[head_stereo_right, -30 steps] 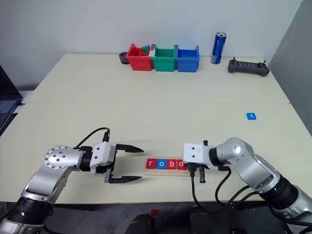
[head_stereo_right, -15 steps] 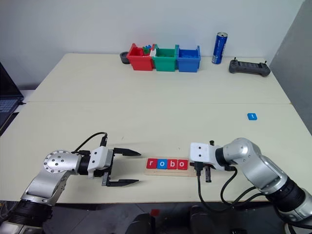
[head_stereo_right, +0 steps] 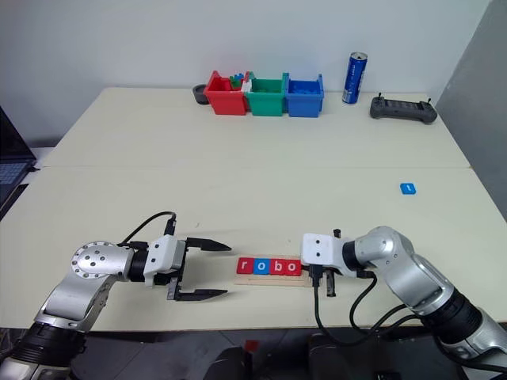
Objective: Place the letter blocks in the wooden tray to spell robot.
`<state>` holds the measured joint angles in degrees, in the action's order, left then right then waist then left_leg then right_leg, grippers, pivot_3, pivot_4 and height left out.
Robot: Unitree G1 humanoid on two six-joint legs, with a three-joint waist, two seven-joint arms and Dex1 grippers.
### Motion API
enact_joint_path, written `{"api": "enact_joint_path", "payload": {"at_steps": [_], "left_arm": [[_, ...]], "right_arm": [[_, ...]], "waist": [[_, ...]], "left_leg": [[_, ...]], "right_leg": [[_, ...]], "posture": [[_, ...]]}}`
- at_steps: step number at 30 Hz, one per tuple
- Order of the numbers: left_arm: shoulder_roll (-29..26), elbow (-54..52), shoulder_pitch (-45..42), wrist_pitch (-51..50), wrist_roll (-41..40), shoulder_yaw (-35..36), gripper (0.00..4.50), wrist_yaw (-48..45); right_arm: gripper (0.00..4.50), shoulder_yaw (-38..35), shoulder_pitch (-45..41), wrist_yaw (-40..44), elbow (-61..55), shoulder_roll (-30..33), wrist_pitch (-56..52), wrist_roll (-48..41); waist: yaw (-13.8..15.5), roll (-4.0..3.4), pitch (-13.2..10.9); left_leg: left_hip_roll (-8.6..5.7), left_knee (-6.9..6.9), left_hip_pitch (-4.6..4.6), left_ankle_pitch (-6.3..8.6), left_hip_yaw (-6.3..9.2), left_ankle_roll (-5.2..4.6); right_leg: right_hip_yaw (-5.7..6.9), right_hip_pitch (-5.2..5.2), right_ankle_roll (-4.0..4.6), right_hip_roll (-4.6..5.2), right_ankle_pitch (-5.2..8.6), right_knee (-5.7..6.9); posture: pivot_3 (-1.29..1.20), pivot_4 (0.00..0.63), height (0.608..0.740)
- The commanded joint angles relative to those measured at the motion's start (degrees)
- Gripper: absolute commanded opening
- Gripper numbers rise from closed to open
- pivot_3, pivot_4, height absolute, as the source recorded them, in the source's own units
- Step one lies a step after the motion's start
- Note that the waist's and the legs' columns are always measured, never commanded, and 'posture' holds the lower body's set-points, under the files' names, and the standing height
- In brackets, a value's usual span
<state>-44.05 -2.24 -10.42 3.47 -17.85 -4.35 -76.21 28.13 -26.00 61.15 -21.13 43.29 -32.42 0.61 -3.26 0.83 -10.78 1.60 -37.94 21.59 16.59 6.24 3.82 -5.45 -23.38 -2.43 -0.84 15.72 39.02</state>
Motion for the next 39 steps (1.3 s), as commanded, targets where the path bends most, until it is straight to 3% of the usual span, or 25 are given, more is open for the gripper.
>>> {"api": "enact_joint_path", "payload": {"at_steps": [1,7,12,15,25,31,39], "left_arm": [[-0.3,-2.29,-0.64,-0.55,-0.75,0.56,4.5,0.46],[-0.26,-2.9,-0.77,-1.16,-0.75,0.49,4.5,0.86],[-0.3,-2.96,-0.44,-1.03,-0.85,0.72,4.5,0.85],[-0.19,-2.68,0.06,-0.69,-0.88,1.01,4.5,0.92],[0.72,-2.71,0.55,-0.73,-1.03,1.0,4.5,2.08],[1.18,-3.29,-0.81,-1.94,-0.95,0.16,4.5,2.21],[0.79,-5.1,-1.0,-3.71,-1.28,0.38,4.5,2.41]], "right_arm": [[0.01,0.5,-0.86,0.37,-0.02,-1.0,0.61,0.43],[0.01,0.26,-1.25,0.28,0.85,-1.78,0.88,1.13],[0.17,-4.5,-1.42,1.09,0.34,0.66,0.43,-1.07],[0.92,-11.86,-1.24,-1.45,-0.19,0.42,-2.5,-4.24],[4.48,-36.41,3.14,-25.45,12.35,-8.82,-7.47,-6.23],[4.48,-40.17,-7.64,-39.71,36.05,-11.87,4.12,-3.08],[4.48,-40.43,-22.45,-44.04,70.84,-10.25,15.22,-3.17]], "waist": [[-0.02,0.0,0.0],[-0.05,0.0,0.0],[0.0,0.0,0.0],[0.03,0.0,0.0],[0.02,0.02,0.01],[-0.48,-0.08,-0.04],[-1.26,-0.09,-0.05]], "left_leg": [[0.0,0.0,0.0,0.0,0.0,0.0],[0.01,0.0,-0.01,0.0,0.0,0.0],[0.0,0.0,-0.01,0.0,-0.01,0.0],[-0.01,-0.01,0.02,0.0,0.0,0.0],[-0.03,0.02,0.03,0.0,-0.02,0.0],[-0.03,0.03,-0.05,0.0,-0.14,0.0],[-0.08,0.1,-0.02,0.0,-0.16,-0.01]], "right_leg": [[0.0,0.0,0.0,0.0,0.0,0.0],[-0.01,0.0,0.0,-0.01,0.0,0.01],[-0.01,0.0,0.0,0.0,0.0,0.01],[-0.01,0.0,0.0,0.01,0.0,0.0],[-0.04,0.0,0.02,0.02,-0.01,0.0],[-0.14,-0.01,0.02,0.0,-0.02,0.04],[-0.15,-0.01,0.03,0.05,-0.03,0.02]], "posture": [[0.0,0.15,0.74],[0.0,0.15,0.74],[0.0,0.15,0.74],[0.0,0.15,0.74],[0.0,0.15,0.74],[0.0,0.15,0.74],[0.0,0.15,0.74]]}}
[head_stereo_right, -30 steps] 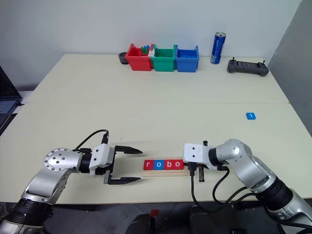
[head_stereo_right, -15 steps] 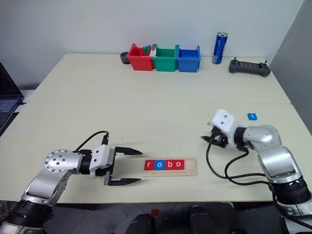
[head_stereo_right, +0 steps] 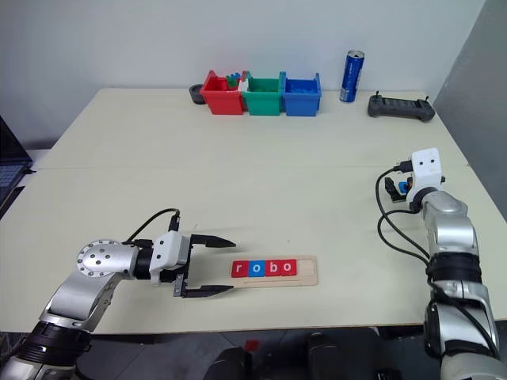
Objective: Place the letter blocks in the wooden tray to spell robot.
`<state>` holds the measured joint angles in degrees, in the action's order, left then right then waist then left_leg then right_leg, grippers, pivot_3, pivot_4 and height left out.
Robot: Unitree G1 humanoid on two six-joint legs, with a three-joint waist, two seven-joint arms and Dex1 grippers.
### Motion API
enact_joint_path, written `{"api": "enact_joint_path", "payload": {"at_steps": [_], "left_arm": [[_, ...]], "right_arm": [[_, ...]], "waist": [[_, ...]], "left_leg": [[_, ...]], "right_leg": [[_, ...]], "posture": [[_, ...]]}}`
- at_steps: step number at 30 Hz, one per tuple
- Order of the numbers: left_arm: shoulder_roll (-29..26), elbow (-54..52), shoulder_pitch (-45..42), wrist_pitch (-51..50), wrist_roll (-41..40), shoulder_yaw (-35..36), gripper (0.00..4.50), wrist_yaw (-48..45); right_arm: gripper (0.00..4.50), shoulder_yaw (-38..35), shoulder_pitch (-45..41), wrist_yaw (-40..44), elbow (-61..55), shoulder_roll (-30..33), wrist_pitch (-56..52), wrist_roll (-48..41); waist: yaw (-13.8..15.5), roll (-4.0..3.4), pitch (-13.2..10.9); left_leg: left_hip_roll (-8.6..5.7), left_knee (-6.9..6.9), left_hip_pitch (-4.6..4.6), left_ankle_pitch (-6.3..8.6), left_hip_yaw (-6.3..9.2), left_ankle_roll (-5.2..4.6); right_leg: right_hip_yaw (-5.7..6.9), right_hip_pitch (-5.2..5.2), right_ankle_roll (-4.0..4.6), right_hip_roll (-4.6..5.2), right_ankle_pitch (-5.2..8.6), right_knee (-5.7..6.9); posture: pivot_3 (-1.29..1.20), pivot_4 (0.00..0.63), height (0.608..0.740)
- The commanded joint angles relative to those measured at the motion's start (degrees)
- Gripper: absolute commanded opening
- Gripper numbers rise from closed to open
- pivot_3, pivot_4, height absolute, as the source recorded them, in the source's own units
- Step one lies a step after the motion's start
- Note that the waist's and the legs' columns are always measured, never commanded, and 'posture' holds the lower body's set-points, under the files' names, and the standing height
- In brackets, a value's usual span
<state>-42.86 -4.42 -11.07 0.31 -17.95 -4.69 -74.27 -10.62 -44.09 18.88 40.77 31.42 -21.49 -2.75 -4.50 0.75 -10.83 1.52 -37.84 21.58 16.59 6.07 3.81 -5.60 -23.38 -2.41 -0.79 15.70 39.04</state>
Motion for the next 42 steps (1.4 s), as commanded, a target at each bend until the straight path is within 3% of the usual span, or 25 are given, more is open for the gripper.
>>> {"api": "enact_joint_path", "payload": {"at_steps": [1,9,12,19,20,23,27,30,32,36,42], "left_arm": [[-0.46,-3.26,-0.31,-0.85,-1.23,0.79,4.5,0.54],[-1.03,-7.62,-0.05,-4.97,-1.87,1.49,4.5,2.09],[-1.12,-8.29,-0.12,-5.85,-1.98,1.58,4.5,2.41],[-1.35,-8.13,-1.4,-6.6,-2.03,0.99,4.5,2.35],[-1.41,-8.1,-1.42,-6.59,-2.03,0.98,4.5,2.25],[-1.73,-8.28,-1.05,-6.56,-2.14,1.21,4.5,2.06],[-2.03,-7.97,-0.44,-6.12,-2.29,1.55,4.5,1.71],[-2.13,-6.73,-0.34,-5.25,-2.22,1.56,4.5,1.1],[-2.12,-5.37,-0.39,-4.32,-2.12,1.46,4.5,0.3],[-1.7,-2.13,-1.14,-1.87,-1.6,0.92,4.5,-1.39],[-1.12,1.08,-1.5,1.51,-0.94,0.42,4.5,-2.89]], "right_arm": [[4.48,-1.7,-5.94,-2.35,12.76,1.9,5.4,0.23],[4.48,-4.47,-10.93,-1.88,27.19,2.27,4.82,-3.19],[3.92,-4.78,-10.6,-0.67,27.94,2.27,3.95,-3.7],[1.46,-3.16,-7.38,3.03,25.78,1.62,4.42,-2.93],[1.46,-2.11,-6.02,4.68,23.71,1.43,3.81,-2.55],[1.46,-0.17,1.7,7.31,9.77,0.68,-0.9,-3.16],[1.46,0.39,21.24,4.52,-29.32,-2.99,-18.41,-8.55],[1.46,1.18,38.5,-1.83,-61.04,-9.32,-33.49,-13.26],[1.46,2.41,45.32,-4.97,-73.6,-12.81,-39.94,-14.77],[1.46,6.09,50.74,-10.48,-86.11,-19.15,-47.12,-14.94],[1.46,8.96,52.15,-14.82,-89.45,-25.06,-50.28,-13.82]], "waist": [[-0.08,-0.01,0.0],[-0.28,-0.01,-0.01],[-0.29,-0.01,0.0],[-0.35,0.02,0.03],[-0.35,0.03,0.04],[-0.31,0.08,0.09],[-0.13,0.09,0.17],[0.28,0.07,0.32],[0.2,0.03,0.36],[0.06,0.05,0.38],[-0.01,0.08,0.39]], "left_leg": [[-0.01,0.01,0.01,0.0,0.01,0.0],[-0.01,0.02,0.0,0.0,0.03,0.0],[-0.01,0.01,-0.03,0.0,0.05,0.0],[0.01,0.01,-0.14,0.0,0.06,0.0],[0.01,0.01,-0.16,0.0,0.06,0.0],[0.03,0.02,-0.16,0.0,0.08,0.0],[0.07,0.04,-0.13,0.0,0.22,0.0],[0.13,0.14,-0.11,0.01,0.39,0.0],[0.17,0.18,-0.14,0.01,0.41,0.01],[0.18,0.18,-0.34,0.0,0.17,0.02],[0.18,0.17,-0.46,-0.01,0.07,0.03]], "right_leg": [[0.01,0.0,0.0,0.01,0.0,0.0],[0.01,0.01,0.0,0.0,0.0,0.01],[0.03,0.04,0.0,0.0,0.0,0.02],[0.03,0.14,0.0,-0.02,0.0,0.01],[0.02,0.16,0.0,-0.02,0.0,0.01],[0.04,0.17,0.0,-0.04,0.0,0.01],[0.15,0.18,0.0,-0.05,0.01,0.03],[0.28,0.16,0.1,-0.09,0.09,0.06],[0.31,0.17,0.14,-0.13,0.12,0.1],[0.1,0.2,-0.11,-0.15,0.31,0.1],[0.03,0.24,-0.17,-0.15,0.24,0.08]], "posture": [[0.0,0.15,0.74],[0.0,0.15,0.74],[0.0,0.15,0.74],[0.0,0.15,0.74],[0.0,0.15,0.74],[0.0,0.15,0.74],[0.0,0.15,0.74],[0.0,0.15,0.74],[0.0,0.15,0.74],[0.0,0.15,0.74],[0.0,0.15,0.74]]}}
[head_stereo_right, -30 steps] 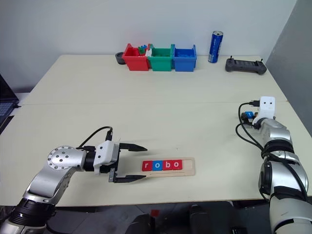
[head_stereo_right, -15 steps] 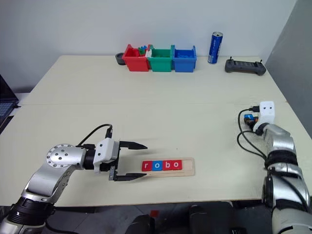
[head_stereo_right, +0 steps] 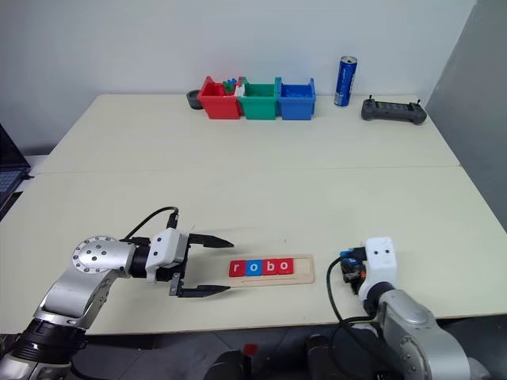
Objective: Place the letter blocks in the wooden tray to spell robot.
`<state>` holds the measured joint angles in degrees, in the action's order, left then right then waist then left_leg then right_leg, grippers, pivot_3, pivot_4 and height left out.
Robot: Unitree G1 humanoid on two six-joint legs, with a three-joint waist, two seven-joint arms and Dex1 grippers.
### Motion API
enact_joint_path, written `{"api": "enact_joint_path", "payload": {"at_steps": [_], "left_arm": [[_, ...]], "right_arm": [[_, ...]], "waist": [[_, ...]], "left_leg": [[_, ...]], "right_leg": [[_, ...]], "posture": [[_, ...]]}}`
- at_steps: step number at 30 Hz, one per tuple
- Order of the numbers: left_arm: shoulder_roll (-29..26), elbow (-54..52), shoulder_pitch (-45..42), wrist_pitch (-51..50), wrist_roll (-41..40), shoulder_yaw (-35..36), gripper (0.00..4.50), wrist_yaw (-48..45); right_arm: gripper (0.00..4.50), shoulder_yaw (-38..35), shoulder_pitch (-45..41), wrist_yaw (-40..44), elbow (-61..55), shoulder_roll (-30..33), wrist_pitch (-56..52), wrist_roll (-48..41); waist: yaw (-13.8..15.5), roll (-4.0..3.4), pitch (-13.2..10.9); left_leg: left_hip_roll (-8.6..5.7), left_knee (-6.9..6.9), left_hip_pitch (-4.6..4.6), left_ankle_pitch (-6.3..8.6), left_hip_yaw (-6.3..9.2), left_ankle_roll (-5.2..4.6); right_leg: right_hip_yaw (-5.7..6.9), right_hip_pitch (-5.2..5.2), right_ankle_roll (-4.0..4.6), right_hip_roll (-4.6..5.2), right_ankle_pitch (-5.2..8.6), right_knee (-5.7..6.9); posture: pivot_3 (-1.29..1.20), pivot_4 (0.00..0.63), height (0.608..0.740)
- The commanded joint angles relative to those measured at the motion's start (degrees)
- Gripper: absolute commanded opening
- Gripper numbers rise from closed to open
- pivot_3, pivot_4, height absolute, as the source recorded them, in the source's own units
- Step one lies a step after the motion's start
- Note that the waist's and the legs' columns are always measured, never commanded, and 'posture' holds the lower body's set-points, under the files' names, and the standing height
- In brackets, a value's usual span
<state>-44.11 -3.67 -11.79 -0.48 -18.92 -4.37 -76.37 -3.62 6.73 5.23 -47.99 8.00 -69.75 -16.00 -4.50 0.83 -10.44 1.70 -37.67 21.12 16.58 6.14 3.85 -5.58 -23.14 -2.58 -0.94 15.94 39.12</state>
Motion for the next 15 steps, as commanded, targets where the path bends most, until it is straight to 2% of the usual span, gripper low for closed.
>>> {"api": "enact_joint_path", "payload": {"at_steps": [1,4,7,12,13,15], "left_arm": [[0.16,0.63,-0.69,2.73,0.12,0.12,4.5,-0.93],[0.2,0.98,-0.36,3.61,0.19,0.19,4.5,-1.03],[0.06,0.8,0.14,4.0,0.06,0.39,4.5,-0.94],[-0.36,-0.17,0.28,3.33,-0.4,0.71,4.5,-0.58],[-0.36,-0.26,0.14,3.12,-0.44,0.75,4.5,-0.44],[-0.26,-0.36,-0.01,2.92,-0.4,0.69,4.5,-0.2]], "right_arm": [[1.46,1.87,1.6,-1.72,-0.73,-2.64,-2.26,-0.52],[1.46,1.66,1.99,-3.09,-0.57,-5.26,-1.41,-0.29],[2.49,1.85,0.93,-3.39,-1.52,-6.9,-0.15,-0.7],[4.32,2.99,-3.49,-1.49,-3.17,-2.28,4.3,0.6],[4.46,3.14,-5.03,-0.66,-2.79,0.17,5.9,1.37],[4.46,3.29,-6.72,0.64,-1.88,3.69,8.26,2.14]], "waist": [[-0.03,0.0,0.0],[-0.05,0.04,0.03],[-0.11,0.05,0.03],[-0.17,0.02,-0.02],[-0.17,0.01,-0.02],[-0.17,0.02,-0.03]], "left_leg": [[0.0,0.02,0.01,0.0,0.0,0.0],[0.02,0.12,0.01,0.0,-0.01,0.0],[0.03,0.2,-0.01,0.0,-0.01,0.0],[0.02,0.24,-0.02,0.0,-0.05,0.0],[0.02,0.25,-0.01,0.0,-0.05,0.0],[0.0,0.26,0.01,0.0,-0.07,0.0]], "right_leg": [[0.0,-0.01,0.01,0.0,0.01,-0.02],[0.0,-0.03,0.03,0.0,0.02,-0.05],[0.0,-0.04,0.04,0.01,0.03,-0.07],[-0.02,-0.06,0.04,0.02,0.03,-0.08],[-0.02,-0.08,0.04,0.02,0.03,-0.08],[-0.04,-0.08,0.04,0.03,0.03,-0.12]], "posture": [[0.0,0.15,0.74],[0.0,0.15,0.74],[0.0,0.15,0.74],[0.0,0.15,0.74],[0.0,0.15,0.74],[0.0,0.15,0.74]]}}
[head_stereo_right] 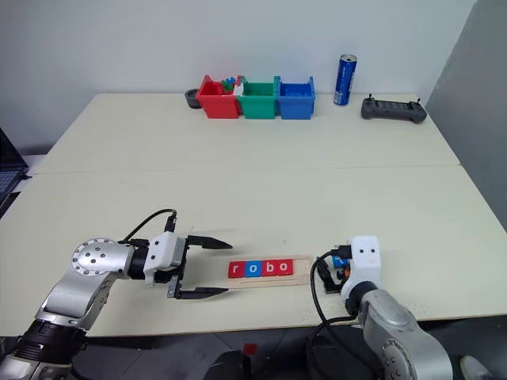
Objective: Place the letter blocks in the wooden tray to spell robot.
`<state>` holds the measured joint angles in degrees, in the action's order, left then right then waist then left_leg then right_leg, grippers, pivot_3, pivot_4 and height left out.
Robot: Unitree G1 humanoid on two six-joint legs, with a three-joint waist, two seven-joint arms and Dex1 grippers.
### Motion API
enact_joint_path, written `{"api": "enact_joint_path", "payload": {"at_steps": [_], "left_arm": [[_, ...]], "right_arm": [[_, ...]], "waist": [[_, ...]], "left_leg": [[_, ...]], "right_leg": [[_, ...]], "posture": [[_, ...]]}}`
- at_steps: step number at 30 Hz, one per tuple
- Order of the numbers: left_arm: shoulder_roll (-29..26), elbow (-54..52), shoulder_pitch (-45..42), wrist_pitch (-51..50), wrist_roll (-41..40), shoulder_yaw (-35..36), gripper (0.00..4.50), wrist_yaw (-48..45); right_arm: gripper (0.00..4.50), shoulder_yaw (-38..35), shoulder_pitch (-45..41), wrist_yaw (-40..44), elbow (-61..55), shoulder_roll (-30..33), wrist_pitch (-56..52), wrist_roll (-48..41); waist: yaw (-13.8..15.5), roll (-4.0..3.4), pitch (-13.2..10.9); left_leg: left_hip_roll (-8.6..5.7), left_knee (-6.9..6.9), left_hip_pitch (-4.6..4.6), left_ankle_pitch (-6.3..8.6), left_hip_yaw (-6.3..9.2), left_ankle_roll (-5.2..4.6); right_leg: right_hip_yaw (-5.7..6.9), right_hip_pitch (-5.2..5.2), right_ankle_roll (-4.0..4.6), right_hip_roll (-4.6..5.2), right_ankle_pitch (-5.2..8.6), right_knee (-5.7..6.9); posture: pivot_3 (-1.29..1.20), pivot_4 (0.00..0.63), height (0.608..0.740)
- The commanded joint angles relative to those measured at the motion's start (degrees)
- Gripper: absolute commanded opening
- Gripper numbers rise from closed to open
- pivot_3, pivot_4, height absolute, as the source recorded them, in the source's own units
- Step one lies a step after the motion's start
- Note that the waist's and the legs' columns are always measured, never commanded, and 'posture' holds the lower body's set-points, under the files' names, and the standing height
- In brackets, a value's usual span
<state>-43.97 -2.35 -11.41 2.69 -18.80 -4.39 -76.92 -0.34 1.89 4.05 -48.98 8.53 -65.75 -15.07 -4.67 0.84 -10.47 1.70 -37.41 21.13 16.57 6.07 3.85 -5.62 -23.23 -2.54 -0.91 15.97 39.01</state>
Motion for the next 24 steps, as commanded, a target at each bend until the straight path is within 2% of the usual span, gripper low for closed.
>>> {"api": "enact_joint_path", "payload": {"at_steps": [1,4,7,11,18,24], "left_arm": [[-0.35,-1.69,-0.45,-0.32,-0.48,0.66,4.5,0.45],[-0.15,-1.69,-0.69,-0.53,-0.38,0.54,4.5,0.76],[0.17,-1.72,-1.09,-0.79,-0.18,0.3,4.5,1.15],[0.26,-1.61,-1.38,-0.88,-0.07,0.14,4.5,1.39],[0.58,0.05,-0.97,0.72,0.23,0.16,4.5,1.09],[0.72,-1.12,0.11,0.97,0.29,0.01,4.5,1.73]], "right_arm": [[4.46,0.05,-2.42,2.8,-0.12,4.83,5.59,1.31],[4.46,0.19,-3.07,13.91,6.36,15.6,15.41,0.89],[4.46,-0.78,-2.89,29.04,14.2,25.83,24.36,-2.61],[4.46,-0.49,-4.29,42.64,20.69,34.67,32.88,-4.69],[4.46,4.19,-8.44,54.34,30.34,40.04,41.13,-2.4],[4.46,8.38,-12.82,58.69,37.51,40.19,46.44,1.14]], "waist": [[0.0,0.01,0.0],[0.04,0.04,-0.01],[0.07,0.11,-0.07],[0.12,0.13,-0.11],[0.09,0.18,-0.14],[0.13,0.18,-0.15]], "left_leg": [[0.0,0.02,0.0,0.0,0.0,0.0],[-0.01,0.22,-0.02,0.0,0.01,0.0],[-0.04,0.3,-0.02,0.0,-0.01,-0.01],[-0.03,0.36,-0.04,0.01,0.01,-0.02],[-0.03,0.33,-0.09,0.0,0.0,-0.02],[-0.03,0.33,-0.1,0.0,-0.02,-0.02]], "right_leg": [[0.01,0.0,0.0,0.0,0.0,-0.02],[0.02,-0.01,0.03,0.0,0.03,-0.06],[0.02,-0.01,0.03,0.03,0.04,-0.11],[0.05,-0.01,0.15,0.02,0.0,-0.1],[0.04,0.03,0.17,0.02,-0.01,-0.06],[0.03,0.03,0.27,0.03,-0.07,-0.06]], "posture": [[0.0,0.15,0.74],[0.0,0.15,0.74],[0.0,0.15,0.74],[0.0,0.15,0.74],[0.0,0.15,0.74],[0.0,0.15,0.74]]}}
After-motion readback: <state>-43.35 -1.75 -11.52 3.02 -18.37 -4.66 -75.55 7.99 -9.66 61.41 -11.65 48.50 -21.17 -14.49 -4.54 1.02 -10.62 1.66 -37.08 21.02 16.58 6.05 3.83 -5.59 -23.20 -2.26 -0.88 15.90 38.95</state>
